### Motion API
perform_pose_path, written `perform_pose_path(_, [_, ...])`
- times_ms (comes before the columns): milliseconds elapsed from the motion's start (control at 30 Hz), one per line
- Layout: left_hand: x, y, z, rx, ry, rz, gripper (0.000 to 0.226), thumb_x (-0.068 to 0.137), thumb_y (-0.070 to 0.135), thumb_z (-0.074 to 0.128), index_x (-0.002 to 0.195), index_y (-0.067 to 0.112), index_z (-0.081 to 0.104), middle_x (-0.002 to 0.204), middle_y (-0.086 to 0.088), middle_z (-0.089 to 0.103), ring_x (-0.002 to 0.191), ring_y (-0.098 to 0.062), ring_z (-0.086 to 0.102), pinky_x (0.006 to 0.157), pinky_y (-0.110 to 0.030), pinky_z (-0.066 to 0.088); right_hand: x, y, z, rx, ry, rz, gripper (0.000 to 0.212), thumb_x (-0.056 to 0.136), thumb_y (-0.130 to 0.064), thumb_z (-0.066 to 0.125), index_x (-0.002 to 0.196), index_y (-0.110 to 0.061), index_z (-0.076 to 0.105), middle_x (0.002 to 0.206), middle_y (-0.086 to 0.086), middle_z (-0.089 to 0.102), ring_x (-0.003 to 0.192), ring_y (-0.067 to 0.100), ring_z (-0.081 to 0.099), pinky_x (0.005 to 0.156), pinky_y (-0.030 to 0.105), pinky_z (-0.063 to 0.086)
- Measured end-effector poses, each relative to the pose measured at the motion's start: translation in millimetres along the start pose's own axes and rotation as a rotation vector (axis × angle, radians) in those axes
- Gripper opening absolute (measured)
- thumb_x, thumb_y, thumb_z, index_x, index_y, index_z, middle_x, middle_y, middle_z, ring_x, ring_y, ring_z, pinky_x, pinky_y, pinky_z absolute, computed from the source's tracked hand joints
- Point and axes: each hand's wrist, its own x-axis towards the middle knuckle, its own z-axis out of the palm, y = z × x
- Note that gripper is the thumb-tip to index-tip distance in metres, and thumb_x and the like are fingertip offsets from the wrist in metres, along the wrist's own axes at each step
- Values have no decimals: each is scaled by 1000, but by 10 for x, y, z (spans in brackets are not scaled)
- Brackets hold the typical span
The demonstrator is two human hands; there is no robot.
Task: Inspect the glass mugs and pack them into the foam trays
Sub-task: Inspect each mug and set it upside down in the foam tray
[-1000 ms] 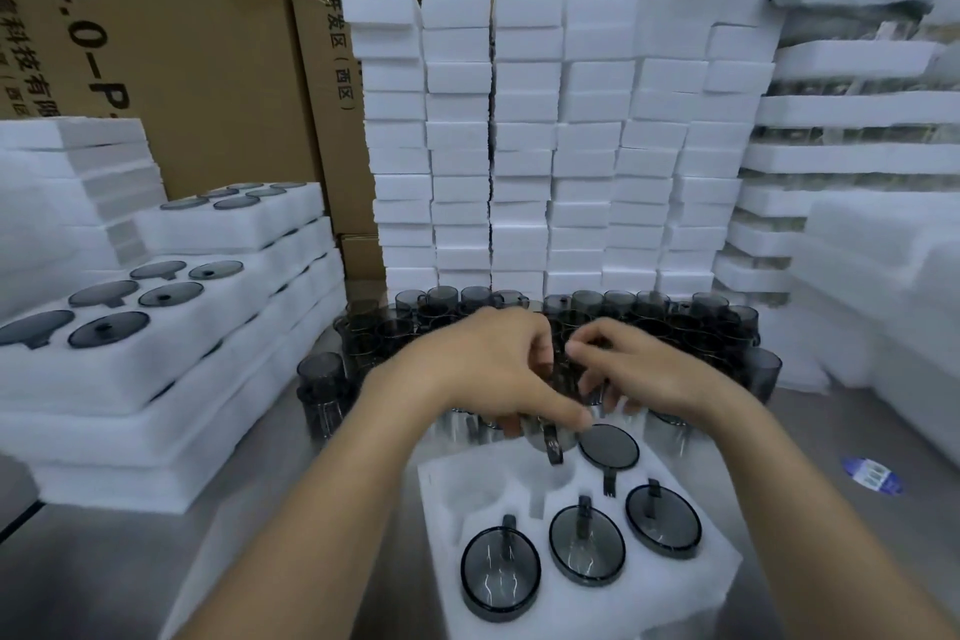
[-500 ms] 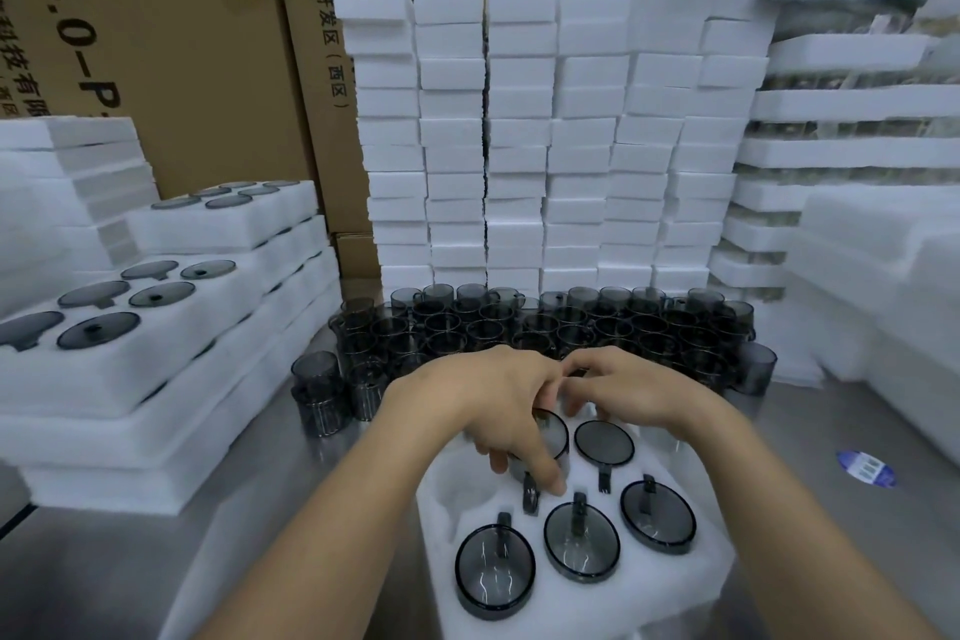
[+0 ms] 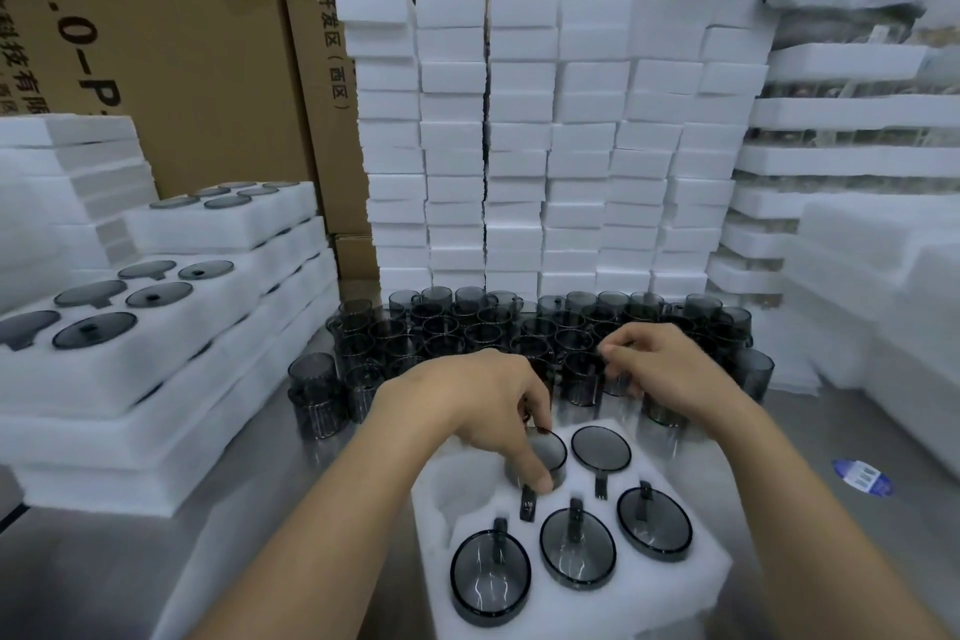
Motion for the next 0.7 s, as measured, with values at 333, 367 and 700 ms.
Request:
perform_pose_path(333, [5, 20, 29, 16, 19, -39, 51, 67, 51, 100, 110, 34, 78, 85, 17, 65, 92, -18, 71, 89, -46, 63, 104, 574, -345, -180, 172, 223, 5, 97, -22, 71, 96, -26, 74, 68, -4, 75, 71, 16, 71, 59, 27, 48])
perform_pose_path(367, [6, 22, 32, 12, 27, -45, 48, 67, 48, 100, 108, 32, 79, 85, 16, 67, 93, -18, 72, 89, -46, 63, 103, 575, -339, -184, 141, 229, 9, 97, -21, 71, 91, -26, 75, 65, -3, 75, 72, 18, 71, 60, 28, 49])
perform_pose_path(700, [3, 39, 65, 43, 51, -44, 50, 69, 53, 97, 111, 32, 80, 102, 13, 75, 95, -19, 74, 88, -45, 65, 17, 357, -272, -509, -105, 277, 31, 100, -31, 65, 82, -7, 70, 74, 7, 78, 72, 27, 76, 73, 36, 60])
